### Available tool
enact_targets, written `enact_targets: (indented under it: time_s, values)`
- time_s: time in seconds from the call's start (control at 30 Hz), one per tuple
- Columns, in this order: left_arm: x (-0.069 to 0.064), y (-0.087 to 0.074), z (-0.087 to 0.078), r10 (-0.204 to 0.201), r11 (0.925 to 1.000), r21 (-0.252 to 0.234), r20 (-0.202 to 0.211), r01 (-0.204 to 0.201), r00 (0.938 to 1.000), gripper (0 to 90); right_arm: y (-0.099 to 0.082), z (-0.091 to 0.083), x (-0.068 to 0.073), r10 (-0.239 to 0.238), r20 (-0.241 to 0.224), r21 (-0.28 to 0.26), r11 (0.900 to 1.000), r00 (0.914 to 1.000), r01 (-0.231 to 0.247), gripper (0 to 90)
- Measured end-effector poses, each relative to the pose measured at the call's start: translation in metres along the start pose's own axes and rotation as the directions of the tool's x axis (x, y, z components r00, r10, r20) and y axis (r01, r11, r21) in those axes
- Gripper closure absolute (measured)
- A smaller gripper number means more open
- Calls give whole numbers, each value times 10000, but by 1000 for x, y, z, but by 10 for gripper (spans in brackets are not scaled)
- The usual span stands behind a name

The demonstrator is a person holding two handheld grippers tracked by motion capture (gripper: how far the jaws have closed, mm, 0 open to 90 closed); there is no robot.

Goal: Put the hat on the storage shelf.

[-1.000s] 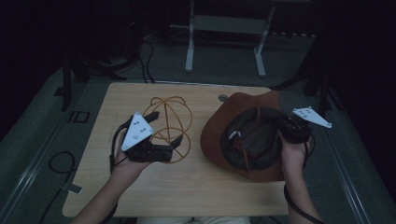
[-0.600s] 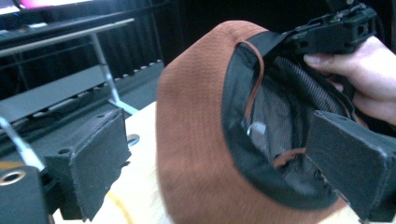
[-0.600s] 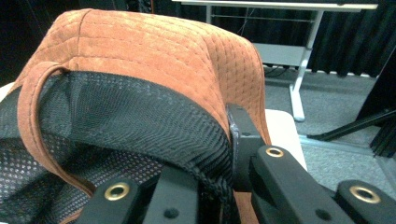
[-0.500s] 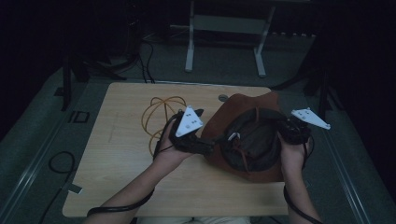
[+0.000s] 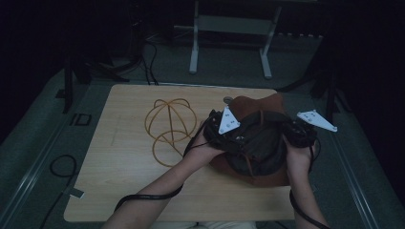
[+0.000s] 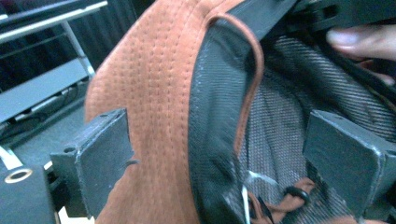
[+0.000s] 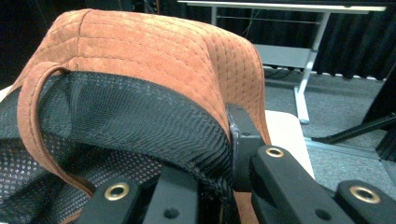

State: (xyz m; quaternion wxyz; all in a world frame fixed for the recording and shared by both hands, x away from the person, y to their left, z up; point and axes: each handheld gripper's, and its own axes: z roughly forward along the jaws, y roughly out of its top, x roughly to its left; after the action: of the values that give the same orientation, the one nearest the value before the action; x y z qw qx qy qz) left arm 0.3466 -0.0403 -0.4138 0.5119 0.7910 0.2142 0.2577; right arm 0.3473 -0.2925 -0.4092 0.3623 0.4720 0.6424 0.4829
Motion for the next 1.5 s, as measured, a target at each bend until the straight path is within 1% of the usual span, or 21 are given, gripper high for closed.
enact_targets:
  time_s: [0.07, 0.1, 0.17, 0.2, 0.33, 0.43, 0.5, 0.57, 0.6, 0.63, 0.67, 0.7, 0.83, 0.87, 0.93, 0.97, 1.03, 1.17, 1.27, 1.33, 1.5]
  values:
    - [3, 0, 6, -103, 9999, 111, -159, 104, 9998, 110, 0, 0, 2, -51, -27, -27, 10000, 10000, 51, 840]
    - [3, 0, 10, -62, 9997, 234, -388, 72, 9992, 120, -1, 0, 2, -34, -76, -42, 10000, 10000, 34, 839]
    - [4, -1, 16, -123, 9989, 454, -581, 150, 9982, 133, -2, 1, 4, -11, -97, -55, 10000, 10000, 10, 839]
    - [3, -2, 19, -67, 9985, 534, -831, 111, 9965, 151, -2, 1, 4, 32, -135, -38, 10000, 9999, -32, 839]
    - [2, -6, 29, -163, 9977, 632, -1229, 242, 9923, 151, -2, -1, 8, 32, -228, -49, 10000, 9997, -33, 840]
    - [1, -9, 37, -35, 9942, 1053, -1754, 223, 9845, 157, -3, -1, 12, 3, -342, -13, 10000, 9994, -4, 840]
    - [0, -11, 41, -45, 9916, 1247, -2238, 332, 9746, 174, -4, -1, 15, -36, -365, -32, 10000, 9993, 35, 840]
    - [0, -12, 46, 33, 9886, 1461, -2570, 355, 9664, 253, -5, -2, 17, -31, -416, -12, 10000, 9991, 30, 840]
    - [1, -13, 47, 81, 9876, 1535, -2653, 340, 9641, 300, -6, -1, 18, -30, -405, 5, 10000, 9992, 30, 840]
    - [2, -14, 48, 80, 9864, 1604, -2735, 374, 9618, 399, -7, -1, 19, -65, -393, 20, 10000, 9992, 66, 840]
    - [3, -15, 48, -65, 9859, 1584, -2873, 542, 9578, 461, -7, -1, 19, -44, -358, 33, 10000, 9994, 45, 840]
    - [5, -16, 48, -231, 9862, 1506, -2903, 695, 9567, 528, -8, -1, 19, -82, -329, 32, 10000, 9994, 83, 839]
    - [4, -14, 47, -99, 9891, 1365, -3117, 551, 9501, 807, -13, 1, 23, -59, -466, 172, 9998, 9989, 67, 838]
    - [6, -12, 46, -146, 9894, 1324, -3141, 590, 9493, 846, -15, 1, 25, -82, -486, 182, 9998, 9988, 91, 838]
    - [7, -9, 45, -183, 9901, 1267, -3102, 603, 9505, 868, -16, -1, 28, -98, -447, 136, 9999, 9990, 104, 837]
    - [7, -8, 44, -131, 9915, 1191, -3147, 532, 9491, 872, -17, -2, 28, -146, -416, 114, 9998, 9990, 151, 835]
    - [7, -4, 43, 35, 9922, 1193, -3118, 355, 9502, 874, -17, -5, 28, -41, -435, 28, 10000, 9990, 42, 828]
    - [6, 2, 40, 219, 9932, 1158, -3035, 140, 9526, 875, -17, -11, 27, -91, -438, -47, 9999, 9990, 89, 806]
    - [6, 5, 36, 186, 9952, 968, -2974, 107, 9546, 875, -18, -15, 24, -38, -543, -39, 10000, 9985, 36, 748]
    - [7, 7, 34, 157, 9963, 855, -2942, 99, 9556, 875, -19, -18, 24, -132, -659, -38, 9999, 9977, 130, 681]
    - [6, 11, 29, 350, 9979, 633, -3015, -166, 9528, 875, -21, -31, 22, -514, -783, 104, 9986, 9956, 524, 569]
